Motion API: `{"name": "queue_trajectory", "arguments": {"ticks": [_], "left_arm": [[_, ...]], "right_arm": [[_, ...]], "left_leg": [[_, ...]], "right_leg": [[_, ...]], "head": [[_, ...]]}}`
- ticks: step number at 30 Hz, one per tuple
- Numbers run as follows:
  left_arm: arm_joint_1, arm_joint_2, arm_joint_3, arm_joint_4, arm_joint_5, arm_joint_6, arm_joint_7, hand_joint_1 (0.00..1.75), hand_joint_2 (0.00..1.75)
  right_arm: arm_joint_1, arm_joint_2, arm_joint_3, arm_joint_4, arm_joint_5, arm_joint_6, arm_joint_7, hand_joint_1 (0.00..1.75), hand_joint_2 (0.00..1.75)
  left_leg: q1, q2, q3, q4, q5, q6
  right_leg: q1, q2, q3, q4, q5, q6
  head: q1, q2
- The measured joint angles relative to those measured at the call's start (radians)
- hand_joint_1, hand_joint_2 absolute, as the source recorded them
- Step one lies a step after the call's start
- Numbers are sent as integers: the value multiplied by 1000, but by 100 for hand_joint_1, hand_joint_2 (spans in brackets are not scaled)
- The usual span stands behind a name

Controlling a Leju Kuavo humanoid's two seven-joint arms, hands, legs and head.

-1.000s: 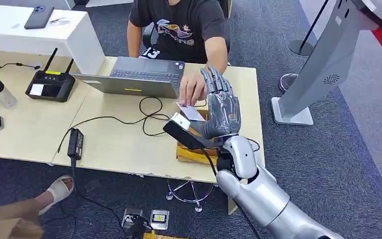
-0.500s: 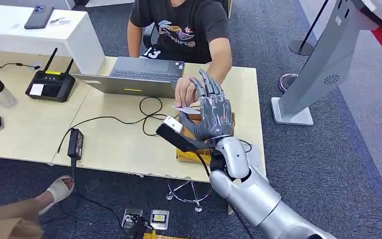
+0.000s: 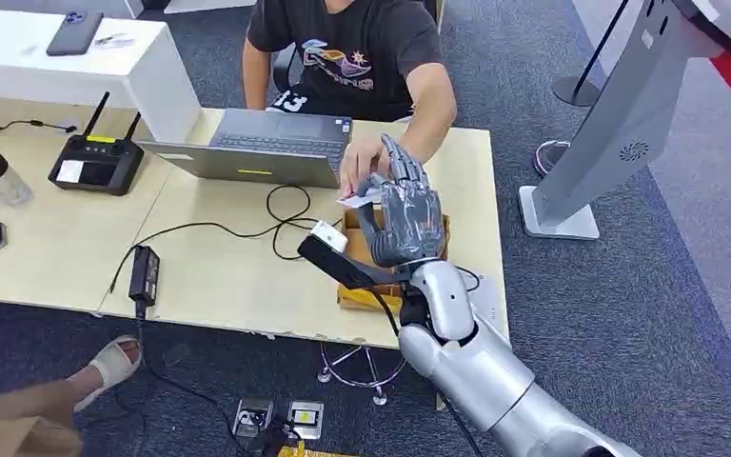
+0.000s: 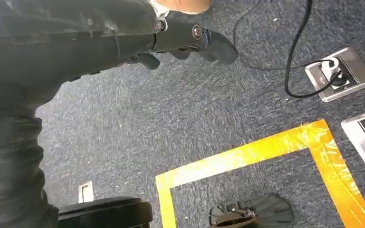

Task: Pass the card to the sensor for recognition and then transmit it.

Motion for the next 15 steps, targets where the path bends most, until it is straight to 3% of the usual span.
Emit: {"name": "queue_trajectory", "arguments": {"ticks": [15], "left_arm": [[-3,-7,-62,0,0,-12,14,0,175]], "right_arm": [[-1,4,0,0,1,0,-2,150,175]], "left_leg": [[0,0,0,0,0,0]], "right_leg": [[0,0,0,0,0,0]], "head": [[0,0]]}}
